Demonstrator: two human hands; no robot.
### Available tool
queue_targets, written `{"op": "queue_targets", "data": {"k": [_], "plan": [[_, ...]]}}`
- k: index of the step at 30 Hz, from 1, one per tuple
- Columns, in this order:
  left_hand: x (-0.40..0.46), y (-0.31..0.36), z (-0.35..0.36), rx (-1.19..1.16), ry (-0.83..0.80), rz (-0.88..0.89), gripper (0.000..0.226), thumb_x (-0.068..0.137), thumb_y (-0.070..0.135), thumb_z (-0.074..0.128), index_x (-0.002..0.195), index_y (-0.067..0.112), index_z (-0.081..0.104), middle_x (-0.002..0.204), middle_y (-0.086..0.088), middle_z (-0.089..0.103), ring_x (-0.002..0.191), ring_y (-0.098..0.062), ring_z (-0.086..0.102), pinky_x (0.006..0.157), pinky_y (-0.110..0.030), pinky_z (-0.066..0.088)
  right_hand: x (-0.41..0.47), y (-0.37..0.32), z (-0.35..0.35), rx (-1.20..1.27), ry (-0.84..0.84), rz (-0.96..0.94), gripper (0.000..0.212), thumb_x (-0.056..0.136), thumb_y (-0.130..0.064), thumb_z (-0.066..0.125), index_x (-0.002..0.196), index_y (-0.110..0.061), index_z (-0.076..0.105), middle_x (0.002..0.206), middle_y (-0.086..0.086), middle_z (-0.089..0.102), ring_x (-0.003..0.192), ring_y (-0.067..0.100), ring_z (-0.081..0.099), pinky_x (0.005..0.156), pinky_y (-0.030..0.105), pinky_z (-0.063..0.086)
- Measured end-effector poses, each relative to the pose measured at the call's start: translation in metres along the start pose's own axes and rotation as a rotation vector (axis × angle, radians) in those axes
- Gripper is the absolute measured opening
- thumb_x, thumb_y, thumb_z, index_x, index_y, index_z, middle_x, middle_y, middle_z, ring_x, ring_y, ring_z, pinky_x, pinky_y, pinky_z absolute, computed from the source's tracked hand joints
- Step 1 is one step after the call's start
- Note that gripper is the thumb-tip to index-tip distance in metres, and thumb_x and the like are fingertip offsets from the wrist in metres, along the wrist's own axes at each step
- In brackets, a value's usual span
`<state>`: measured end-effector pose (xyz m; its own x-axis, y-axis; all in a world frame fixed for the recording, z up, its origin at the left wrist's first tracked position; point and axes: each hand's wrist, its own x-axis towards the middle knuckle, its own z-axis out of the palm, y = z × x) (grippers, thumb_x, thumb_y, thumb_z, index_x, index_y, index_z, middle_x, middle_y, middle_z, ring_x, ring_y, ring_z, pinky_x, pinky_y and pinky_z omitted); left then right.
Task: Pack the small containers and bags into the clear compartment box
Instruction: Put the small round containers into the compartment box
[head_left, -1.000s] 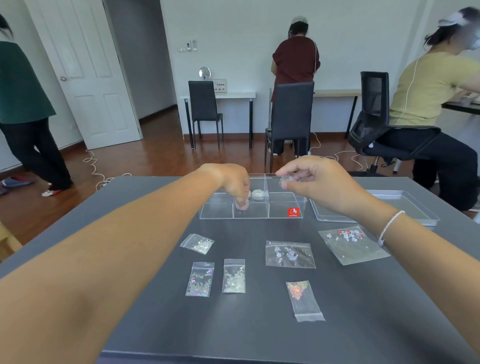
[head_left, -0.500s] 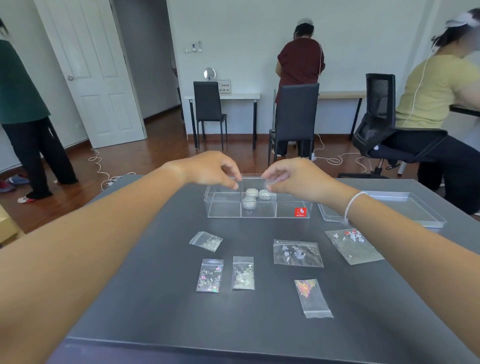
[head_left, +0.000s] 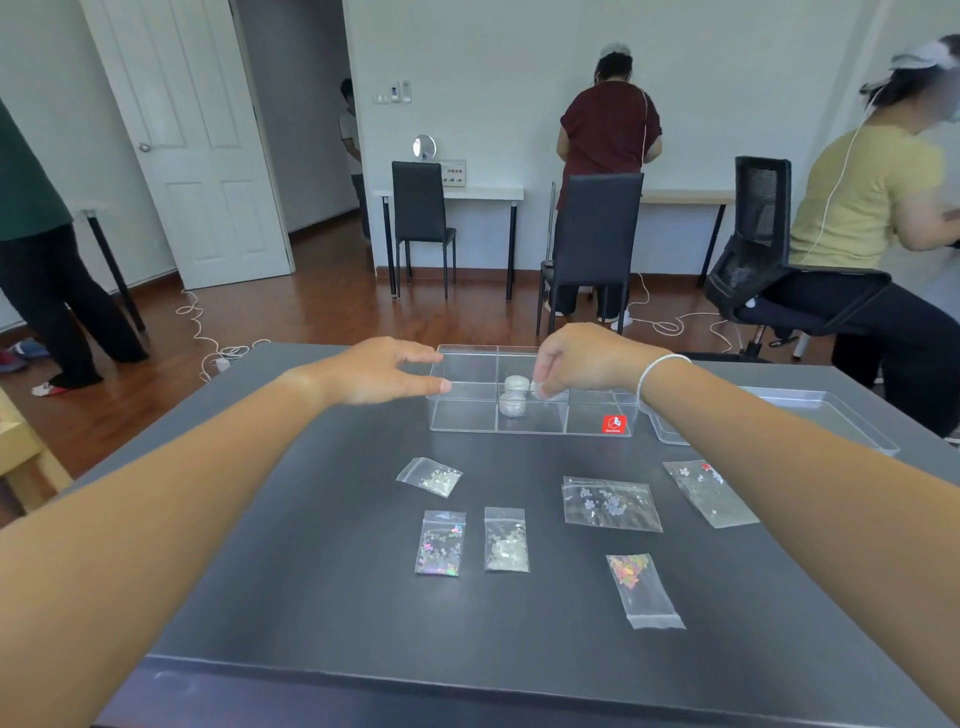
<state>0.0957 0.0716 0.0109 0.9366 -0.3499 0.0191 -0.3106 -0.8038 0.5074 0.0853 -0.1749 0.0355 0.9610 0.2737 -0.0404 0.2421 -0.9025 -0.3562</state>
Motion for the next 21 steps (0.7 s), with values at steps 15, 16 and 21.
{"op": "queue_targets", "data": {"k": [15, 16, 21], "plan": [[-0.002, -0.004, 0.004, -0.047, -0.013, 0.021, 0.063, 0.078, 0.051, 0.061, 0.134, 0.026, 0.046, 0.147, 0.014, 0.037, 0.134, -0.003, 0.033, 0.103, -0.017, 0.016, 0.011, -0.001, 0.005, 0.037, -0.135, 0.072, 0.012, 0.072, -0.012, 0.073, 0.067, -0.018, 0.064, 0.096, 0.003, 0.065, 0.097, 0.023, 0.057, 0.085, 0.035, 0.046], [-0.002, -0.004, 0.005, -0.049, -0.011, 0.020, 0.063, 0.078, 0.052, 0.061, 0.134, 0.027, 0.046, 0.147, 0.014, 0.037, 0.134, -0.003, 0.033, 0.103, -0.017, 0.017, 0.012, -0.001, 0.005, 0.044, -0.140, 0.074, 0.012, 0.072, -0.013, 0.074, 0.067, -0.019, 0.064, 0.093, 0.001, 0.065, 0.096, 0.022, 0.057, 0.085, 0.035, 0.046], [-0.001, -0.004, 0.005, -0.049, -0.003, 0.016, 0.063, 0.078, 0.051, 0.061, 0.134, 0.027, 0.046, 0.147, 0.014, 0.037, 0.133, -0.004, 0.035, 0.103, -0.017, 0.018, 0.012, 0.001, 0.006, 0.053, -0.142, 0.075, 0.012, 0.071, -0.016, 0.076, 0.065, -0.021, 0.067, 0.083, -0.004, 0.064, 0.091, 0.019, 0.057, 0.083, 0.033, 0.045]]}}
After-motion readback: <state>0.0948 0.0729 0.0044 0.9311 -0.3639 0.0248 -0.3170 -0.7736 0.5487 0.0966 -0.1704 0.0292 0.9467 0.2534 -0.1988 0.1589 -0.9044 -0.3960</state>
